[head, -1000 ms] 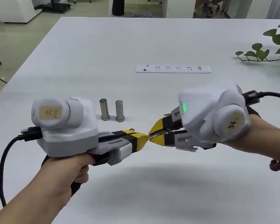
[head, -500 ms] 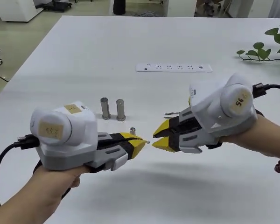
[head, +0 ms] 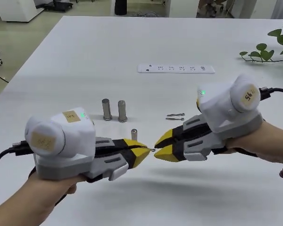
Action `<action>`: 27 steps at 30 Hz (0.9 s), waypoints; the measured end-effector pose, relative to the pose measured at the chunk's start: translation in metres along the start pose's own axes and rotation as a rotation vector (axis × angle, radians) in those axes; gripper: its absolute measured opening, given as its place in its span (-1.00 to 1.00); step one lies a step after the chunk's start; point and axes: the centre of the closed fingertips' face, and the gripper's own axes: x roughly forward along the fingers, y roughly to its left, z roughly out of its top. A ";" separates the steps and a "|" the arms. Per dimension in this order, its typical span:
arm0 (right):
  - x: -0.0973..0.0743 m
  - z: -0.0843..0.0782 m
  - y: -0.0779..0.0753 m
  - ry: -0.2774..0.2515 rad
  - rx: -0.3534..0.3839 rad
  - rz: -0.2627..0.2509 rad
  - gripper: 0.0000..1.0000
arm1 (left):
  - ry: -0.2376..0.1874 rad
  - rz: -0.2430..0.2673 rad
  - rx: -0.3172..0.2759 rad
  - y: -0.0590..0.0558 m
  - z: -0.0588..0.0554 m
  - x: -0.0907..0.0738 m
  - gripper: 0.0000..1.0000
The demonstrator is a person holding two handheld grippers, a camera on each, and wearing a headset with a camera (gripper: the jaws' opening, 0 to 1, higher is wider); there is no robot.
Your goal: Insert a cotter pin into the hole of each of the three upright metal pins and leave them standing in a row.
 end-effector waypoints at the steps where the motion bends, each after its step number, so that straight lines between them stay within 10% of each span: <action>1: 0.000 0.001 0.002 -0.005 0.003 0.010 -0.89 | -0.007 -0.007 -0.002 -0.002 0.001 0.000 -1.00; 27: 0.002 -0.004 0.016 0.059 -0.106 0.060 -1.00 | -0.001 -0.056 -0.045 -0.013 -0.010 -0.001 -1.00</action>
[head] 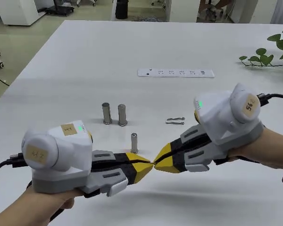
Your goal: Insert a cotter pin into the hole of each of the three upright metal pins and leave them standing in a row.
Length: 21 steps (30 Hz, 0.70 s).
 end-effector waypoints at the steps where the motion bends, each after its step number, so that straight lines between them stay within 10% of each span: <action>1: 0.000 0.000 0.000 0.004 -0.005 0.000 -1.00 | 0.000 0.000 -0.002 0.000 0.000 0.000 -1.00; 21: 0.001 -0.017 -0.015 0.152 -0.097 -0.048 -1.00 | 0.019 0.117 0.025 0.019 -0.002 0.009 -0.93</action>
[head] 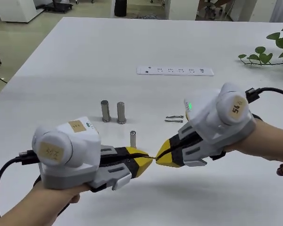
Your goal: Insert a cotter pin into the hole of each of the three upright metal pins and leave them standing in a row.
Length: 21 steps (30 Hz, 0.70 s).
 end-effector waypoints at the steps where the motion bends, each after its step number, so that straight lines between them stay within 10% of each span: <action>1: 0.000 -0.003 -0.002 0.012 0.005 -0.007 -1.00 | -0.008 0.011 0.001 0.002 0.001 0.000 -0.89; 21: 0.002 -0.020 -0.038 0.139 0.074 -0.097 -1.00 | -0.032 0.183 0.042 0.037 -0.002 -0.002 -0.52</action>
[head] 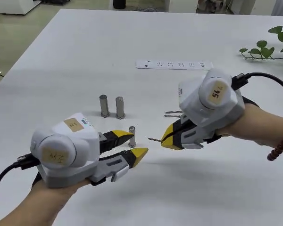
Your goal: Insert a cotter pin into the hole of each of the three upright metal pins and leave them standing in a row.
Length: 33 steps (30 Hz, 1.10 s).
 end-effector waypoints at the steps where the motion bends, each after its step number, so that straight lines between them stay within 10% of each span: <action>1: 0.001 -0.001 -0.002 0.005 0.003 -0.002 -1.00 | 0.004 0.021 -0.005 0.005 -0.001 0.001 -0.52; 33: 0.030 -0.003 -0.034 0.087 0.000 -0.018 -1.00 | 0.116 0.170 -0.088 0.045 -0.032 0.038 -0.60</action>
